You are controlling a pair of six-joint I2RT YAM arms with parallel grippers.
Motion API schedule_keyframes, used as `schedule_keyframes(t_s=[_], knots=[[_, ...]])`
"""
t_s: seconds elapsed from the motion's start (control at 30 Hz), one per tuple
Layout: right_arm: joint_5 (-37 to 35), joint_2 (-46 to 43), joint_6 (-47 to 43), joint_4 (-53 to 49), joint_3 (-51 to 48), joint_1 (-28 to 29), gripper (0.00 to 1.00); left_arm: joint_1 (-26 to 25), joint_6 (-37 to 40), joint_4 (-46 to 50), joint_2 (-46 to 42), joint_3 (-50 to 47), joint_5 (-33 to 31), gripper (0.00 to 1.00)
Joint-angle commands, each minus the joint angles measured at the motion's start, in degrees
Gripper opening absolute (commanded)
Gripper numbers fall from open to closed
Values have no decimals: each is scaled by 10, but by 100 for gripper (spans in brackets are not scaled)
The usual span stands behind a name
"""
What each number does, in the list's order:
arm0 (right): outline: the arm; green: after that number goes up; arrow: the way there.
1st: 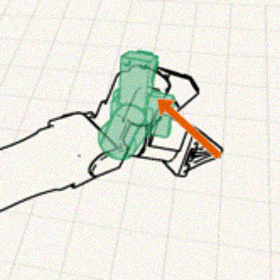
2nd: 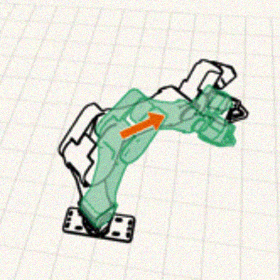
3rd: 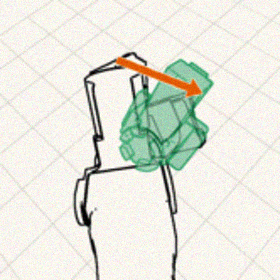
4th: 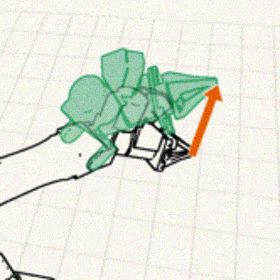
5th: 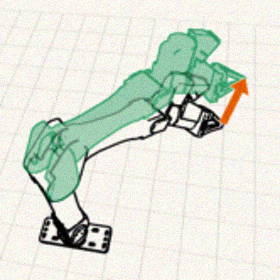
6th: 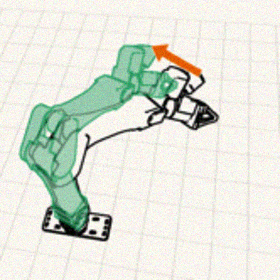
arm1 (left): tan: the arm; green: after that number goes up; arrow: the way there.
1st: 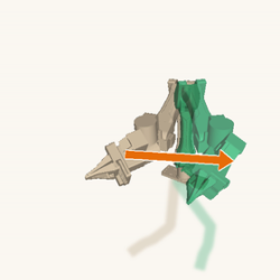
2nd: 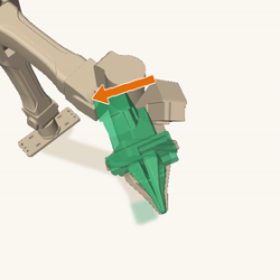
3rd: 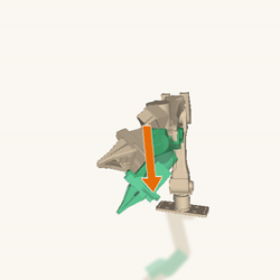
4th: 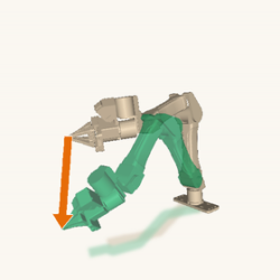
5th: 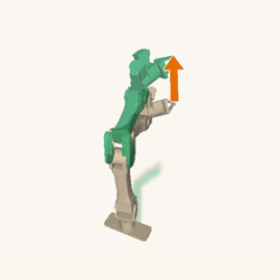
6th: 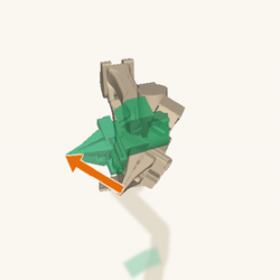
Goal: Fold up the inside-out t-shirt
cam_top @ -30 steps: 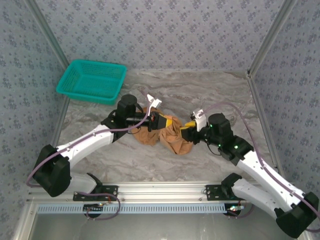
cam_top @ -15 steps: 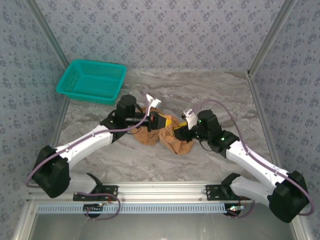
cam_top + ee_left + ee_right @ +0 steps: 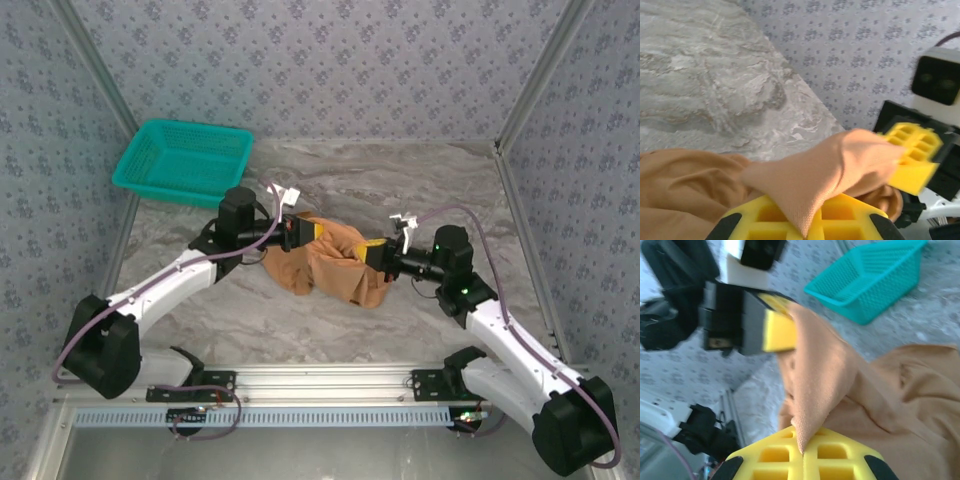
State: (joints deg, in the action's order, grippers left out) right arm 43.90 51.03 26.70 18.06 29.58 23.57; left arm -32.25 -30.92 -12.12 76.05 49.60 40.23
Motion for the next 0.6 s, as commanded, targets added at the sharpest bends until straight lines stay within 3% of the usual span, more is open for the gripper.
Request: schedule_keyframes(t_s=[0.0, 0.1, 0.3, 0.43, 0.57], knots=[[64, 16, 112, 158, -17, -5, 0, 2, 7, 46, 10, 21, -62, 20], [56, 32, 130, 190, -19, -4, 0, -2, 30, 93, -1, 30, -119, 39], [27, 50, 126, 188, -14, -5, 0, -56, 92, 175, -94, 11, -255, 62], [23, 57, 128, 192, -11, -4, 0, -113, 125, 206, -114, 14, -250, 58], [20, 55, 124, 184, -10, -4, 0, -125, 104, 199, -69, 34, -182, 46]])
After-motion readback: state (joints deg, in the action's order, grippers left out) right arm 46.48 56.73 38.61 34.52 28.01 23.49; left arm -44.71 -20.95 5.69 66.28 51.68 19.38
